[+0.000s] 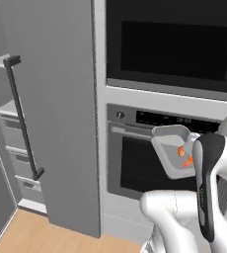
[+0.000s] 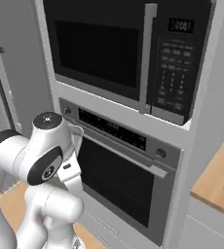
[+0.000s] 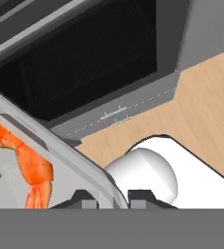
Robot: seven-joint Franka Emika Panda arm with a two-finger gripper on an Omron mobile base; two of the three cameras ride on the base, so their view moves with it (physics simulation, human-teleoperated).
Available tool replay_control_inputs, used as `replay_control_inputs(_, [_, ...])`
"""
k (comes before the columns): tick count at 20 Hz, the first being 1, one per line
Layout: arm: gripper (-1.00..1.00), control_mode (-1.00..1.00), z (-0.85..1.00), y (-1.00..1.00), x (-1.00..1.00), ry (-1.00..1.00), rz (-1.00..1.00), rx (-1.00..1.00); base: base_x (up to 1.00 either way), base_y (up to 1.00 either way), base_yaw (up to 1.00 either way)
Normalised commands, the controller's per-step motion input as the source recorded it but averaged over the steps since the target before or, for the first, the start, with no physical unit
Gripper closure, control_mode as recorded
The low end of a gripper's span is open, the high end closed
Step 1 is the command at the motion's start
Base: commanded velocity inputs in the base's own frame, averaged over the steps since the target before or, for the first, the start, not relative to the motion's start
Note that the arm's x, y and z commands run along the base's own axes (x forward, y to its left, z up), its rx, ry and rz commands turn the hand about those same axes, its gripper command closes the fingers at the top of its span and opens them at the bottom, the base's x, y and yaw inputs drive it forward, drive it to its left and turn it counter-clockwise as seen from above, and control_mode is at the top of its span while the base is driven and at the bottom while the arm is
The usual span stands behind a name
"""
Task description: Take the meat container that has the shrimp and place it on the second highest rack of the freezer. Then take the vegetable container that has the lime and eggplant and place it on the highest rack of the freezer.
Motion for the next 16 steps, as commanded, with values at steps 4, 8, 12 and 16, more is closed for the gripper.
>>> replay_control_inputs(4, [1.00, 1.00, 0.00, 0.00, 0.00, 0.00, 0.00, 0.00, 0.22, 1.00, 0.14])
replay_control_inputs(8, [1.00, 1.00, 0.00, 0.00, 0.00, 0.00, 0.00, 0.00, 0.09, 1.00, 0.10])
replay_control_inputs(12, [1.00, 1.00, 0.00, 0.00, 0.00, 0.00, 0.00, 0.00, 0.00, 1.00, 0.05])
replay_control_inputs(16, [1.00, 1.00, 0.00, 0.00, 0.00, 0.00, 0.00, 0.00, 0.00, 1.00, 0.00])
